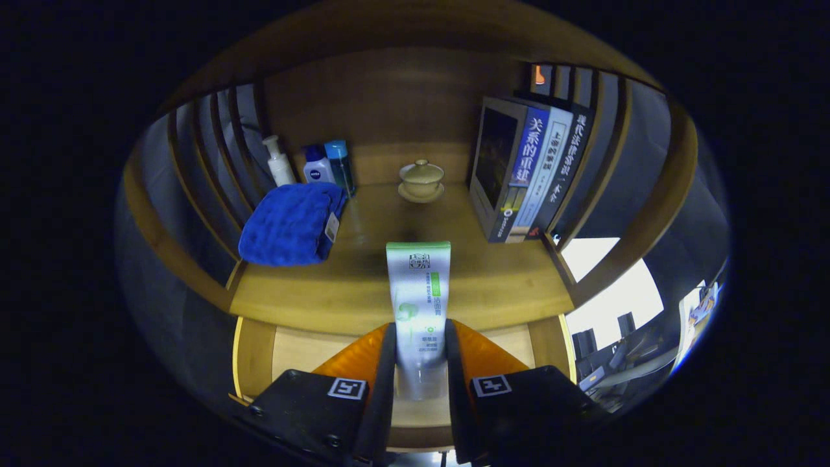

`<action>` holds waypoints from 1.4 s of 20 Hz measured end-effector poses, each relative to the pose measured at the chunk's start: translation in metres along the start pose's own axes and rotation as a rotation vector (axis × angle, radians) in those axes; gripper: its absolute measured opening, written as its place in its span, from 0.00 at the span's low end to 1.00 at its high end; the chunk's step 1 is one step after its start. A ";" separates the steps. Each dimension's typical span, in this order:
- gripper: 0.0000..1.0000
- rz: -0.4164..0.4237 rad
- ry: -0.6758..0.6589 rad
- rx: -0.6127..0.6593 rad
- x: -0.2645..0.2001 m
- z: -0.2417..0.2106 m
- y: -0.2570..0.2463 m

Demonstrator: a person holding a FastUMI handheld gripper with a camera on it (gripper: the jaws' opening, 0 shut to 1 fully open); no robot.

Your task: Pull open the drawer, take out the items inside it, and place them on the countertop above the cabinet.

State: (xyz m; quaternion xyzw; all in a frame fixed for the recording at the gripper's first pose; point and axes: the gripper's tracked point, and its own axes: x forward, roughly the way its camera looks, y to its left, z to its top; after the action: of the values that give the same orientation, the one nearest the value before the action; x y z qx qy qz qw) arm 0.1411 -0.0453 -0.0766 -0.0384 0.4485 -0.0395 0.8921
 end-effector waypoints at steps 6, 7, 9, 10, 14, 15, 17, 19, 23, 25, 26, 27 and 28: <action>0.46 -0.040 -0.005 -0.007 0.059 0.028 0.004; 0.46 -0.046 -0.003 -0.001 0.069 0.030 0.005; 0.49 -0.055 0.001 0.010 0.087 0.031 0.004; 0.50 -0.057 0.003 0.013 0.093 0.030 0.004; 0.63 -0.073 -0.027 -0.007 0.103 0.035 0.003; 0.68 -0.079 -0.029 -0.014 0.099 0.034 -0.001; 0.78 -0.083 -0.049 -0.033 0.093 0.033 -0.005; 0.89 -0.101 -0.080 -0.039 0.081 0.034 -0.011; 0.99 -0.089 -0.132 -0.011 0.054 0.030 -0.013; 0.99 -0.081 -0.150 -0.015 0.040 0.026 -0.013; 0.99 -0.081 -0.162 -0.017 0.032 0.025 -0.012; 0.99 -0.080 -0.174 -0.017 0.026 0.025 -0.012; 0.99 -0.079 -0.191 -0.014 0.018 0.025 -0.013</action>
State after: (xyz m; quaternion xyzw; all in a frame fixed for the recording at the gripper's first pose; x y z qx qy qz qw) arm 0.1712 -0.0591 -0.0752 -0.0662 0.3597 -0.0676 0.9283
